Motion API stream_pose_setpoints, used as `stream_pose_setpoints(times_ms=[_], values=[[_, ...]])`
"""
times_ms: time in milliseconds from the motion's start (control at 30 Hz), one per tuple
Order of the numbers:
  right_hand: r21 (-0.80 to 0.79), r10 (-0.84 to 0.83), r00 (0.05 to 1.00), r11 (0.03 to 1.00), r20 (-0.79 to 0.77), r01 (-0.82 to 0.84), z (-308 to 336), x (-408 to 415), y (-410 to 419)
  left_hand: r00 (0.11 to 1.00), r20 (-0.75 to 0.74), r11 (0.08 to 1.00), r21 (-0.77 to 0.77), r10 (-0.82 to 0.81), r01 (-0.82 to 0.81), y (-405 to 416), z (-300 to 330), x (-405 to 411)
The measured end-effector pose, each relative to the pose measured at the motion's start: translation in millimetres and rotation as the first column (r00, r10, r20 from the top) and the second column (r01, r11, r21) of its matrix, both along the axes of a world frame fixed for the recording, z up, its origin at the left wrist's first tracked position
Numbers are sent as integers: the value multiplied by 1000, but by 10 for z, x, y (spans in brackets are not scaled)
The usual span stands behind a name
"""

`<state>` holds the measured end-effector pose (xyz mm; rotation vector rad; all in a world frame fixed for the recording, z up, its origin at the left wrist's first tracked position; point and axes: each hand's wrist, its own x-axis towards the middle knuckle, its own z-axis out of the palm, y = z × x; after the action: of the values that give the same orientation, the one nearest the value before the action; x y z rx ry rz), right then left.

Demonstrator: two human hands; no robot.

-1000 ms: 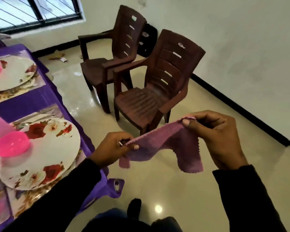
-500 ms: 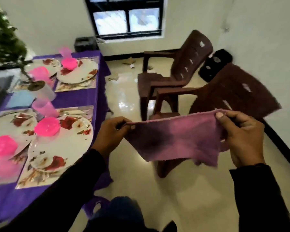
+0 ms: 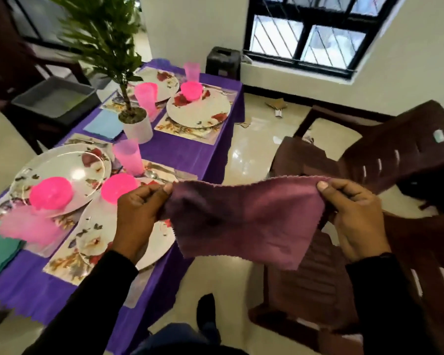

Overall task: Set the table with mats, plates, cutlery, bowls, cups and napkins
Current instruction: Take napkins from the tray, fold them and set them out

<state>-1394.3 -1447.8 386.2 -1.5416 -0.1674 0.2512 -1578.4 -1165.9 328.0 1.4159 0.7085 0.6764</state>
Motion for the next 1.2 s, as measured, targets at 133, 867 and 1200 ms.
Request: stream_pose_setpoints(times_ms=[133, 867, 1200], values=[[-90, 130, 991, 988, 9, -129, 76, 399, 594, 998, 5, 998, -26, 55, -55, 346, 28, 220], [-210, 472, 756, 881, 453, -424, -278, 2228, 3672, 746, 33, 747, -17, 665, -664, 1311, 309, 2248], [-238, 729, 564, 670, 388, -703, -434, 2239, 3850, 739, -31, 719, -207, 673, -663, 1234, 277, 2932]])
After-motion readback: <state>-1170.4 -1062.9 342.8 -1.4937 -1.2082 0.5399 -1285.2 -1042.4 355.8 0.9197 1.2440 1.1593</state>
